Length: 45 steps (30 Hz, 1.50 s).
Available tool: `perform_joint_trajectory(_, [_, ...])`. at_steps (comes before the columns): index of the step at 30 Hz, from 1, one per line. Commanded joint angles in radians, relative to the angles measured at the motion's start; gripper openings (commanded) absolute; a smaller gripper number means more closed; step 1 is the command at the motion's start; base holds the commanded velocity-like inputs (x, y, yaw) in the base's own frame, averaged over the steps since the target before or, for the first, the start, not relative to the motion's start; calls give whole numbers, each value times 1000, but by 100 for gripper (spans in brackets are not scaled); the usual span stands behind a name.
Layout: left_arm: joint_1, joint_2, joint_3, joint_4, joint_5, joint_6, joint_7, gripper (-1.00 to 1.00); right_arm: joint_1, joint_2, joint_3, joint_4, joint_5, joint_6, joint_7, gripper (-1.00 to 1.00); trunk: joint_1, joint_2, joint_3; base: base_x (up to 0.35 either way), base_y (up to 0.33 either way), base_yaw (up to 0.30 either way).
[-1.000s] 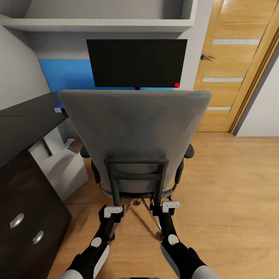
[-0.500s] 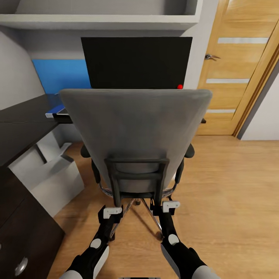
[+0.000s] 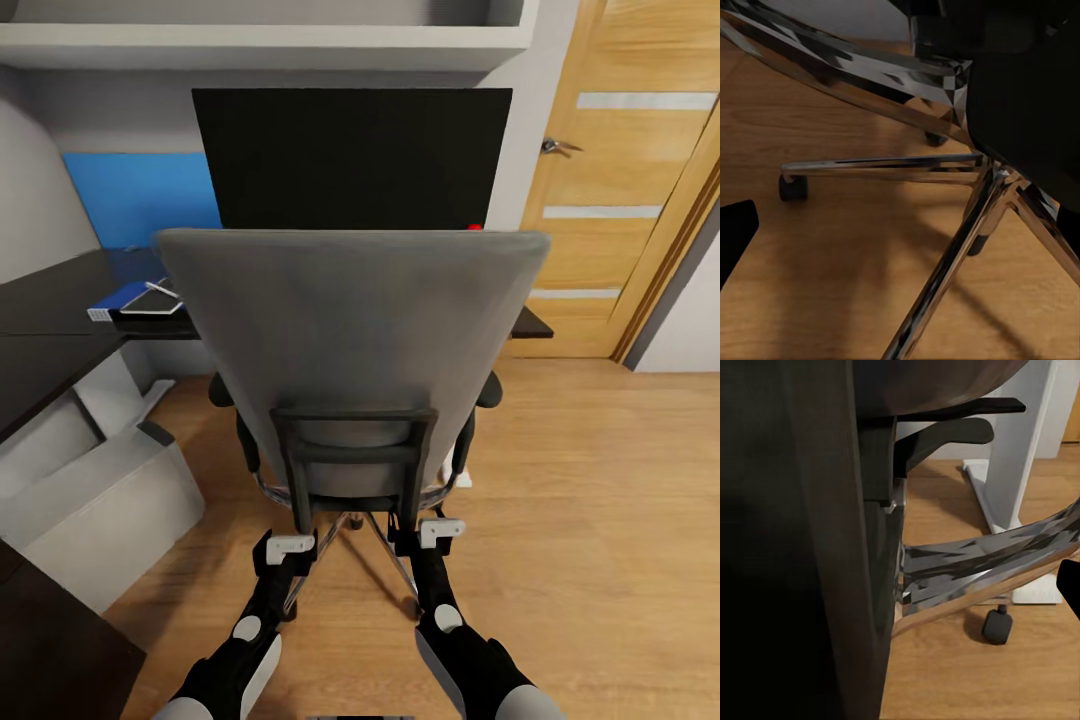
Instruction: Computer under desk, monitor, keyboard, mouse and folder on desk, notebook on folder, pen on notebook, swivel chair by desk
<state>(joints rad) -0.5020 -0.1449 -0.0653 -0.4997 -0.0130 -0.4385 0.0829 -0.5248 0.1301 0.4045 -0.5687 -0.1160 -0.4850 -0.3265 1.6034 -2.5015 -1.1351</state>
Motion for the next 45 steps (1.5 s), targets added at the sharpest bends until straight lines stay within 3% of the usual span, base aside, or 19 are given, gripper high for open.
perform_joint_trajectory(1, [-1, 1, -2, -2, -1, -3, 11, 100, -1, -1, 5, 1, -19, -7, -9, 100, 0, 0, -1, 195, 0, 0])
perform_joint_trajectory(18, [-1, 1, -2, -1, -1, -26, 11, 100, -1, -1, 5, 1, -19, -20, -11, 100, 0, 0, -1, 26, 0, 0])
perform_joint_trajectory(27, [-1, 1, -2, 11, -1, -73, 11, 100, -1, -1, 5, 3, -19, -47, -12, 100, 0, 0, -1, 0, 0, 0])
perform_joint_trajectory(45, [-1, 1, -2, 23, -1, -80, 11, 100, -1, -1, 4, 4, -19, -49, -11, 100, 0, 0, -1, -50, 0, 0])
